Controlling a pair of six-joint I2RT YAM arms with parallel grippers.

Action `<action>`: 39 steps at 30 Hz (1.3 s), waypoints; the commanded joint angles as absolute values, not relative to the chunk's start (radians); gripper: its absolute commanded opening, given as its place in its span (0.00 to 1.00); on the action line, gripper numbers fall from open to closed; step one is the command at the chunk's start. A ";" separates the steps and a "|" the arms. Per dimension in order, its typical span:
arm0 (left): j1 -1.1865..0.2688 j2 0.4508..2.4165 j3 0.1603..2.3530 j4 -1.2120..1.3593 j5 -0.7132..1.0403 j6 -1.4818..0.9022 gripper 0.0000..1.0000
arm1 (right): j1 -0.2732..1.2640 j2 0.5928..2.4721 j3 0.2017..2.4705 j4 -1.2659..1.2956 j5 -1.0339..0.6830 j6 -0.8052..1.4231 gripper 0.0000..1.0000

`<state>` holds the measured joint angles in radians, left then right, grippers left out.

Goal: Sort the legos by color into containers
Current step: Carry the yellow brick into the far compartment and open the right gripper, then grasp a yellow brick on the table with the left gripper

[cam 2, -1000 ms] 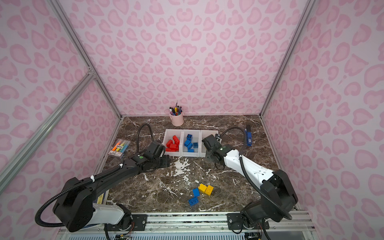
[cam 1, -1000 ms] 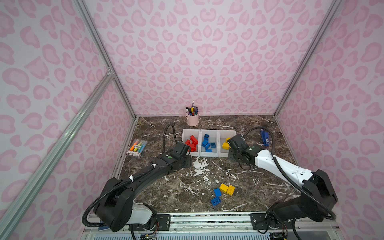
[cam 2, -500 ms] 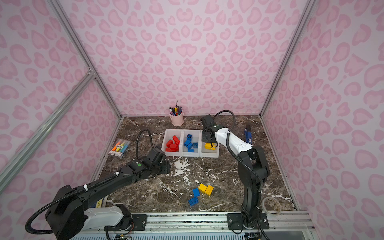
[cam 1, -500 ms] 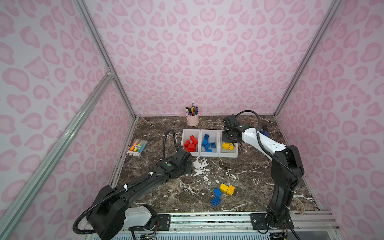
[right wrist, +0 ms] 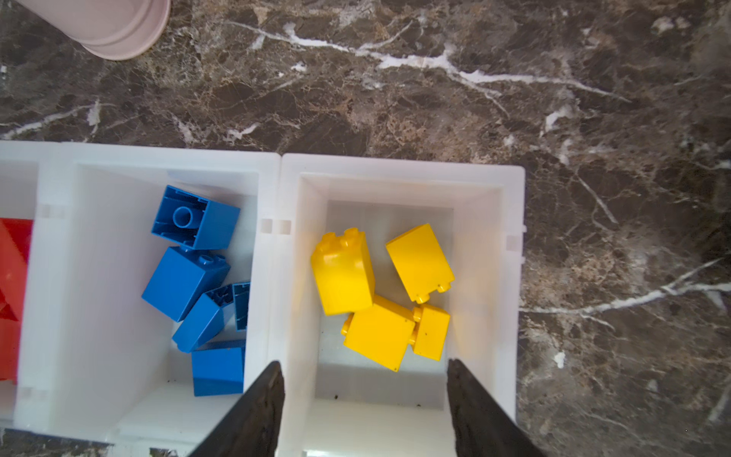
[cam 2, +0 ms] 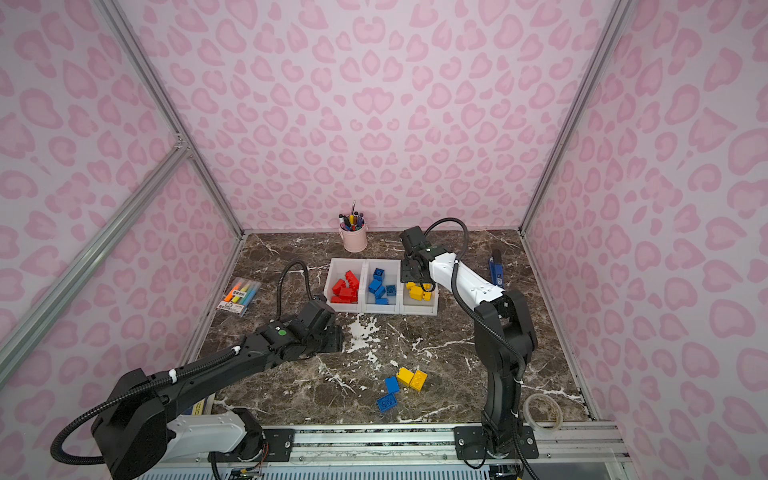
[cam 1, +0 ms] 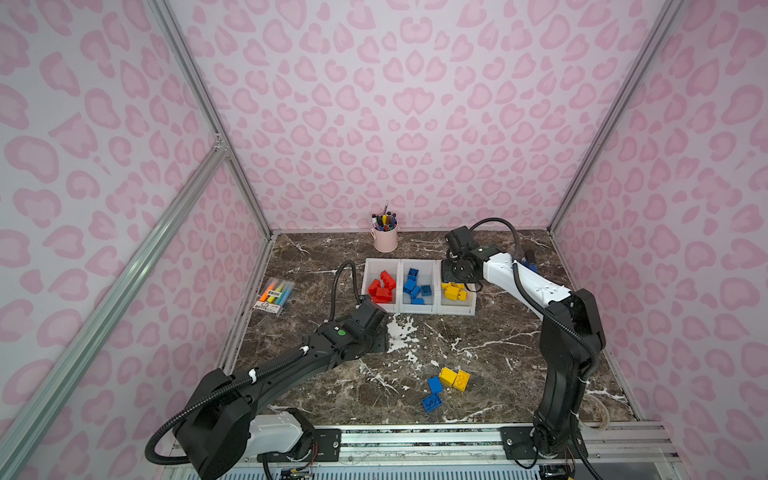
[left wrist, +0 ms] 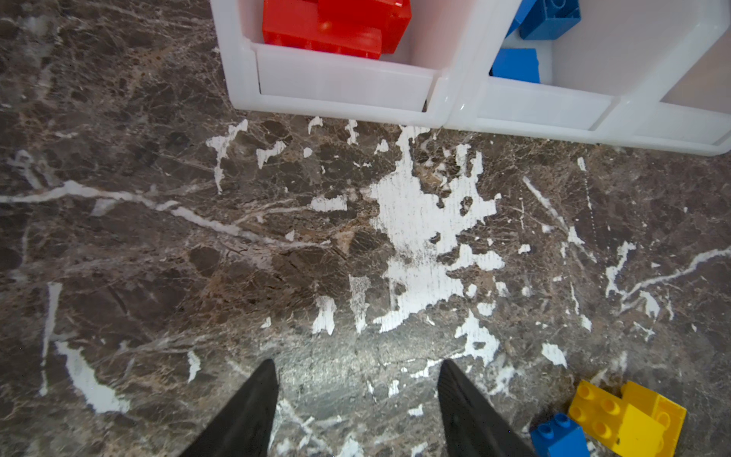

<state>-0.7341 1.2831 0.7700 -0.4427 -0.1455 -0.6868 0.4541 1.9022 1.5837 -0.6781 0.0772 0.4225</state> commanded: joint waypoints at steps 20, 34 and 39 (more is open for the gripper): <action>-0.960 1.449 0.936 -0.439 -0.134 -0.522 0.68 | 0.451 1.660 1.353 -0.654 0.097 0.452 0.67; -1.161 1.709 1.126 -0.429 -0.016 -0.402 0.68 | 0.361 1.484 1.146 -0.621 0.091 0.489 0.67; -1.185 1.759 1.163 -0.415 0.023 -0.392 0.68 | 0.346 1.463 1.119 -0.618 0.087 0.491 0.67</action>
